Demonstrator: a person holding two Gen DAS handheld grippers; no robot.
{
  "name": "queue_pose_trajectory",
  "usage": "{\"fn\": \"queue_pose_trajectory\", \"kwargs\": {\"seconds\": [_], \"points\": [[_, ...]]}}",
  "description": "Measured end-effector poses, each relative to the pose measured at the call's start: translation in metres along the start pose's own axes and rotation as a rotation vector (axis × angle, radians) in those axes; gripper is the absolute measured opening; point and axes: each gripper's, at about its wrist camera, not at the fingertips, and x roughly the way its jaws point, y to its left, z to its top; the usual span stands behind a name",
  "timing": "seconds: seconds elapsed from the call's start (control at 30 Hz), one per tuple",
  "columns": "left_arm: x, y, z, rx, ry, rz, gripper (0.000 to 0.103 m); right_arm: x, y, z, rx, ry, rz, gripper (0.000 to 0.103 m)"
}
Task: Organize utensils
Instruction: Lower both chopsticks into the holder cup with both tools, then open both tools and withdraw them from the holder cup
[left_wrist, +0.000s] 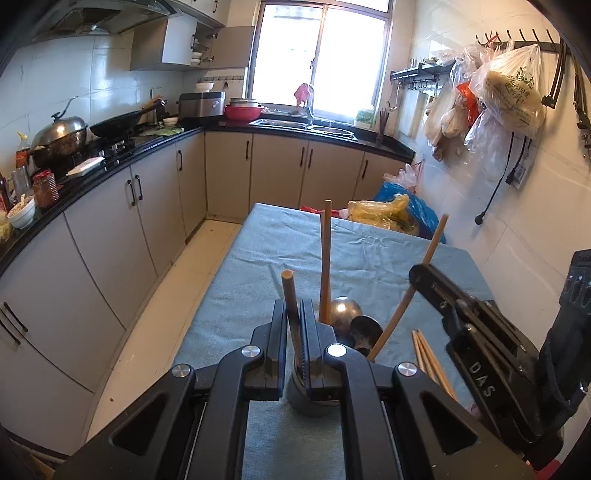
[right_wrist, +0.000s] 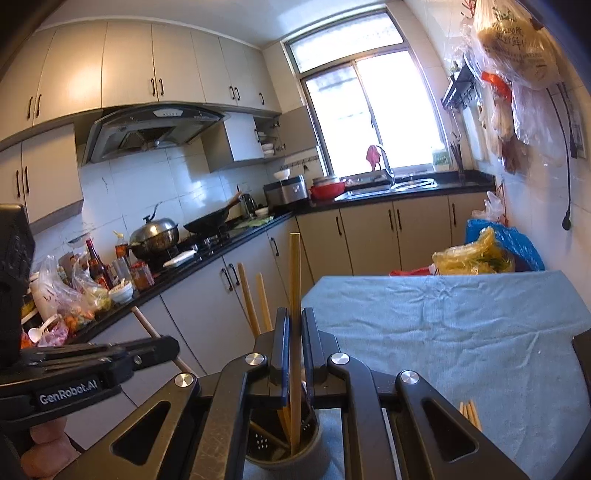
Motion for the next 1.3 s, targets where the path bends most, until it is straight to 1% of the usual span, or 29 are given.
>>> {"fn": "queue_pose_trajectory", "kwargs": {"seconds": [0.17,0.37,0.7,0.93,1.23,1.3], "points": [[-0.001,-0.002,-0.001,0.010,-0.011,0.011,0.007,0.009,-0.001,-0.008,0.007,0.036,-0.006,0.007],[-0.002,-0.004,-0.003,0.021,-0.017,0.022,0.007,0.014,-0.003,-0.011,0.005,0.047,-0.021,0.007],[-0.001,-0.007,-0.002,0.020,-0.016,0.035,0.008,0.019,-0.005,-0.014,0.006,0.060,-0.026,0.007],[0.001,-0.005,-0.001,0.017,-0.021,0.050,0.008,0.020,-0.009,-0.014,0.028,0.070,-0.020,0.008],[-0.003,0.000,0.005,0.007,-0.038,0.072,0.009,0.005,-0.010,-0.003,0.048,0.025,-0.012,0.008],[-0.004,0.001,0.005,0.004,-0.042,0.075,0.015,0.001,-0.011,0.000,0.054,0.014,-0.010,0.008]]}}
